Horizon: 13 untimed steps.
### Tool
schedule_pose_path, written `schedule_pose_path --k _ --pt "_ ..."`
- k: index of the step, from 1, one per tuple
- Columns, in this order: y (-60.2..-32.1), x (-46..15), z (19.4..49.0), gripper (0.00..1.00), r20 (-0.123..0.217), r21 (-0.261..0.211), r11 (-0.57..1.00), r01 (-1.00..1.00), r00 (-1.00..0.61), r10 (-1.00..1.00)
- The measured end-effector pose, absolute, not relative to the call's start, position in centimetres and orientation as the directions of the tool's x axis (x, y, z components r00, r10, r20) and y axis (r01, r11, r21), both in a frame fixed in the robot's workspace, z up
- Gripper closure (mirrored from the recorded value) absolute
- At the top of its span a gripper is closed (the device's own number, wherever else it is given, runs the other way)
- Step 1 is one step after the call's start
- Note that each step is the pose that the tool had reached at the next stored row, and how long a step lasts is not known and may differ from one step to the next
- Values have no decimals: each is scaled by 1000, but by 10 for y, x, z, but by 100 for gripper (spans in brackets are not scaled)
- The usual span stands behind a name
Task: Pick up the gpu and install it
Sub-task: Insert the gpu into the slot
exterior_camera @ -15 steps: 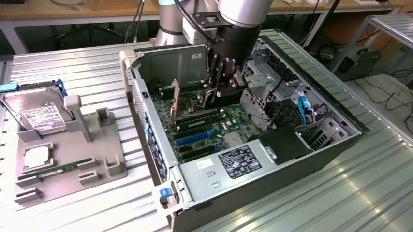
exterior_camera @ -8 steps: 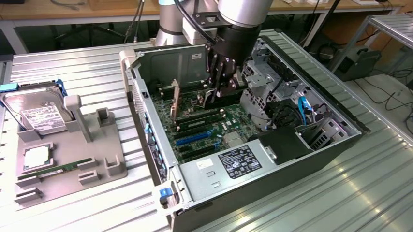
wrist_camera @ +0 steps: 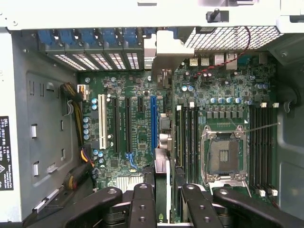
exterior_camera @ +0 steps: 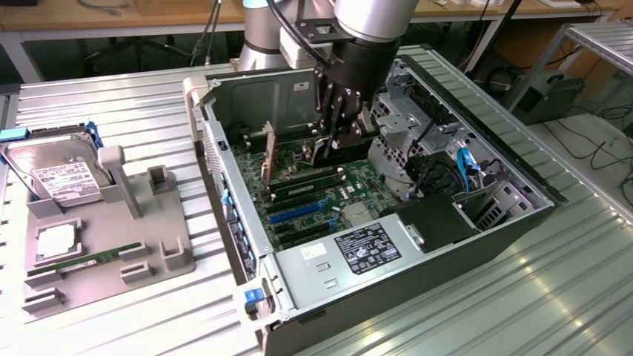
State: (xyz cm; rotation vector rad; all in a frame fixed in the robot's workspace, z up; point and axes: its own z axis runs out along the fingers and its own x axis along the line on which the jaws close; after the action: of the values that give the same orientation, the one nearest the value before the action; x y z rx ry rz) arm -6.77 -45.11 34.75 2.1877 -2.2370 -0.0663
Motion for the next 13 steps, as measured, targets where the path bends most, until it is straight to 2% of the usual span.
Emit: schedule_pose_path --k 13 --pt "-455 -87 321 74 -21 39 22 -999 -22 -1000"
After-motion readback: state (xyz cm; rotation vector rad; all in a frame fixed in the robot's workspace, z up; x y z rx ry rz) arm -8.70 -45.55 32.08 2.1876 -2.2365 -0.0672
